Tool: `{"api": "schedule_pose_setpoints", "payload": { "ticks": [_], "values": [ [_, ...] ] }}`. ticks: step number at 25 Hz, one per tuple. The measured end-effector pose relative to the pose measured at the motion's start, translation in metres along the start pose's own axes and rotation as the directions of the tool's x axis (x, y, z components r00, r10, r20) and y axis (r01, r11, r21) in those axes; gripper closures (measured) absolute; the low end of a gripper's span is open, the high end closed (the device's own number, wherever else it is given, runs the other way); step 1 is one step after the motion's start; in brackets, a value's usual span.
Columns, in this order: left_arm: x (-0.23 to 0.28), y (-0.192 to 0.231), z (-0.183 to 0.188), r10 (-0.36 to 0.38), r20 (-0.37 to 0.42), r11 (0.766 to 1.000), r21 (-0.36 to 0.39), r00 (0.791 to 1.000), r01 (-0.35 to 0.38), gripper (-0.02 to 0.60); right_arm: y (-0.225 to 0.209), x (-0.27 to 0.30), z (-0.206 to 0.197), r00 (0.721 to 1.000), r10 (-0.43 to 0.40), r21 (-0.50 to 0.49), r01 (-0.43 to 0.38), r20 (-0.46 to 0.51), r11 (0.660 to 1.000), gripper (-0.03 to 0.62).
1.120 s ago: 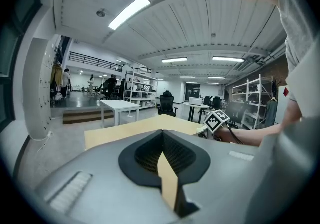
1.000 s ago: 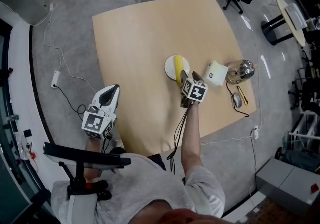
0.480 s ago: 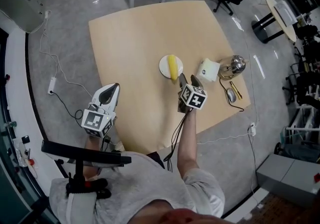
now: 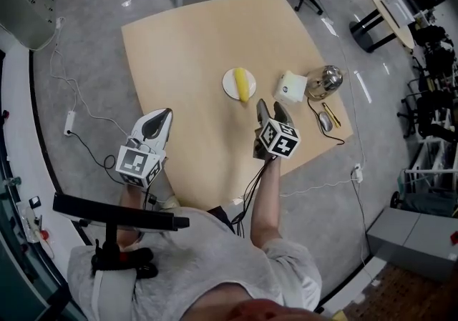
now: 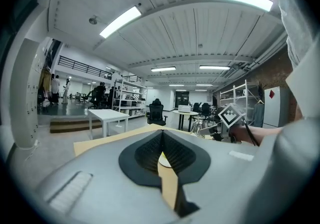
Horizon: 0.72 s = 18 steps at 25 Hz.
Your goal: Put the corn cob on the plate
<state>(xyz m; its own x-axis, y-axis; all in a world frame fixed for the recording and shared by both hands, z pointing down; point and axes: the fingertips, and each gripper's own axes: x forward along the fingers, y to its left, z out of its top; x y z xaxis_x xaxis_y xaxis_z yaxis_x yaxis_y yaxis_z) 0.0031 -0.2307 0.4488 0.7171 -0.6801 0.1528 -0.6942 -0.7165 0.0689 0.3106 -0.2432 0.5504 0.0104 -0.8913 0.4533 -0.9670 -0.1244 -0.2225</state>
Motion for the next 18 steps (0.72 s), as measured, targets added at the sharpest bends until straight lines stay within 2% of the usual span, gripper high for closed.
{"api": "schedule_pose_setpoints", "payload": {
  "ticks": [6,12,18],
  "values": [
    [-0.012,-0.008,0.007,-0.035,0.017,0.999,0.011,0.999,0.035,0.561,0.004,-0.036,0.004,0.999,-0.028,0.015,0.027,0.047,1.0,0.352],
    [-0.002,-0.016,0.009,-0.074,0.037,0.997,0.017,0.997,0.073,0.561,-0.002,-0.056,0.004,0.994,-0.06,0.02,0.058,0.088,0.998,0.361],
    [-0.03,-0.029,0.019,-0.113,0.054,0.993,0.036,0.992,0.111,0.561,0.015,-0.106,0.0,0.985,-0.092,0.033,0.088,0.146,0.996,0.378]
  ]
}}
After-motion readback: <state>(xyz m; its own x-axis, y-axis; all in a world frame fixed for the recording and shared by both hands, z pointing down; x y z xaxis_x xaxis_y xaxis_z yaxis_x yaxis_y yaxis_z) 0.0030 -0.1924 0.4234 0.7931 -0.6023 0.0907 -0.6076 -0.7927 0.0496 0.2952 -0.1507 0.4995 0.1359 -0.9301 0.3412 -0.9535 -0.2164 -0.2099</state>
